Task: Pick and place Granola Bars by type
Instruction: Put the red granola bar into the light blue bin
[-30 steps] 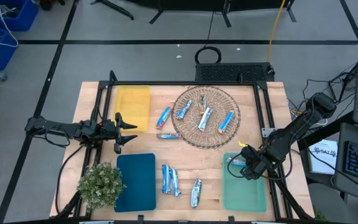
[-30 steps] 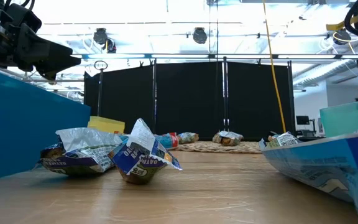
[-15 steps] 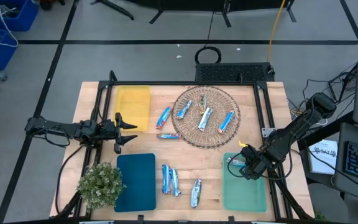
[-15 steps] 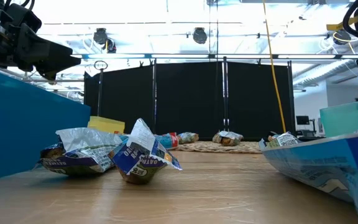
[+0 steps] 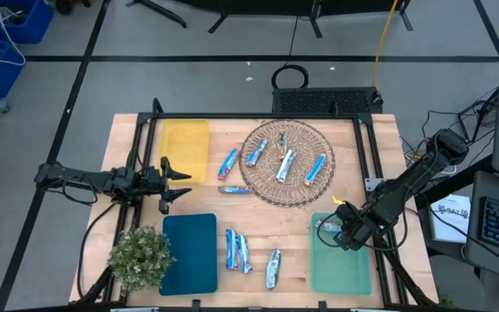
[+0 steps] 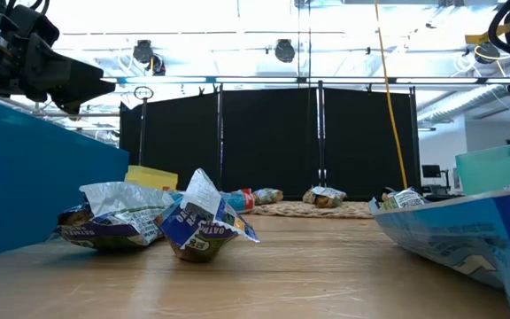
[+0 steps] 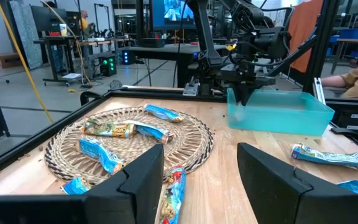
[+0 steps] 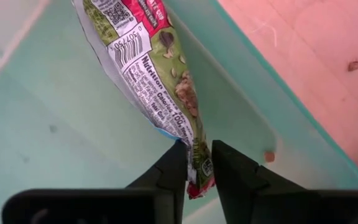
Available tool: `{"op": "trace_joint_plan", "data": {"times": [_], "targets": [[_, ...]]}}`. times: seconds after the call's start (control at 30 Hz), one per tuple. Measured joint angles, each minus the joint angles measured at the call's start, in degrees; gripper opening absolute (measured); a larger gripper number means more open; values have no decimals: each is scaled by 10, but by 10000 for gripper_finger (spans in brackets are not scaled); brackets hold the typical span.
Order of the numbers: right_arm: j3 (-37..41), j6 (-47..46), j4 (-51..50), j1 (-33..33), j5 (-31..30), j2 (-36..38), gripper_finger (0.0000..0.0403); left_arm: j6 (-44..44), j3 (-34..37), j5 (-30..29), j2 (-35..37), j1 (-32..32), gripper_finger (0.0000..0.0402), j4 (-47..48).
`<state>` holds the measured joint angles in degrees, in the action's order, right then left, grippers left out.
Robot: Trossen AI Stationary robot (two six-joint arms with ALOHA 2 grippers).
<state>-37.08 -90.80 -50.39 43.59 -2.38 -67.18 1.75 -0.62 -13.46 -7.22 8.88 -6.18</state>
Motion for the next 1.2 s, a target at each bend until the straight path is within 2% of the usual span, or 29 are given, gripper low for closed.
{"op": "trace_joint_plan", "data": {"times": [0.3, 0.63, 0.97, 1.2], "targets": [[0, 0, -11, 0, 25, 0, 84, 0, 0, 0, 0, 0, 209, 0], [0, -15, -18, 0, 27, 0, 92, 0, 0, 0, 0, 0, 209, 0], [0, -15, -19, -4, 28, 0, 131, 0, 0, 0, 0, 0, 209, 0], [0, -12, -36, -19, 57, 2, 158, 0, 0, 0, 0, 0, 209, 0]]}}
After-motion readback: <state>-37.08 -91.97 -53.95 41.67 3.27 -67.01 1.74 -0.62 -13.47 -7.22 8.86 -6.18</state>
